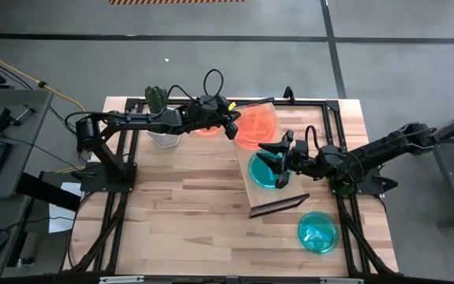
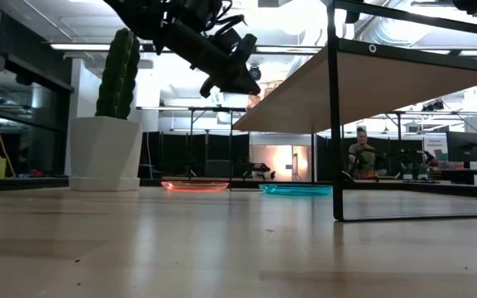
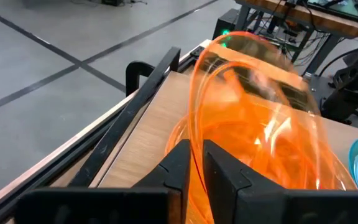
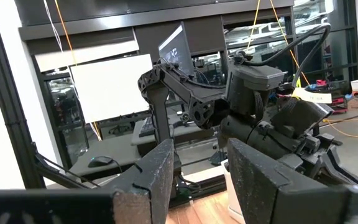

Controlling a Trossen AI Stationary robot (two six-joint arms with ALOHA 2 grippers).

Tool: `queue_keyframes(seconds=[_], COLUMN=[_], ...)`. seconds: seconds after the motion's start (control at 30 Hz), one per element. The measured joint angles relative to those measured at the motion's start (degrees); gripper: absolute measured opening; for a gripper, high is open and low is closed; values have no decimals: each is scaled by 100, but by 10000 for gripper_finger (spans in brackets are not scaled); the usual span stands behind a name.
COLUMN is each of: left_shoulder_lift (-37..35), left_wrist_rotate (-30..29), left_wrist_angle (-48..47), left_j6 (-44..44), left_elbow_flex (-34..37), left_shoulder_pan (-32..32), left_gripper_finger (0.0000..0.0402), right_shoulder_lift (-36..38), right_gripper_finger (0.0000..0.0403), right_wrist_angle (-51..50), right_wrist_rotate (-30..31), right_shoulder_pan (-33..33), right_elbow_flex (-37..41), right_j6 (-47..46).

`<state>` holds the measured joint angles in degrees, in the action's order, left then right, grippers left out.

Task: Place and stack plates onto a shelf
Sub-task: Stack the bottom orange plate on top of the orange plate on the shelf

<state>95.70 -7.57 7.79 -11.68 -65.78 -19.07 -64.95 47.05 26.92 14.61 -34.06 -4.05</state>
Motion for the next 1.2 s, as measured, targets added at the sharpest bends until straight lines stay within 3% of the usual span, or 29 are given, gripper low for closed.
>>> queue_keyframes(seconds=[0.57,0.77,1.0,1.2], left_shoulder_lift=[-21,-266,-1162,-1641], left_wrist_rotate=[0,-2,-2,613], left_wrist_angle=[-53,-289,-895,-387], left_j6=[140,231,535,664], left_elbow_flex=[0,0,2,629], left_shoulder_pan=[-4,-17,-84,-63], left_gripper_finger=[143,157,159,159], right_shoulder_lift=[0,0,0,-2], right_gripper_finger=[140,140,140,140], right_wrist_angle=[2,0,-2,4], right_wrist_rotate=[0,0,-1,2], right_shoulder_pan=[0,0,0,0], right_elbow_flex=[0,0,0,0], right_j6=[2,0,-12,-52])
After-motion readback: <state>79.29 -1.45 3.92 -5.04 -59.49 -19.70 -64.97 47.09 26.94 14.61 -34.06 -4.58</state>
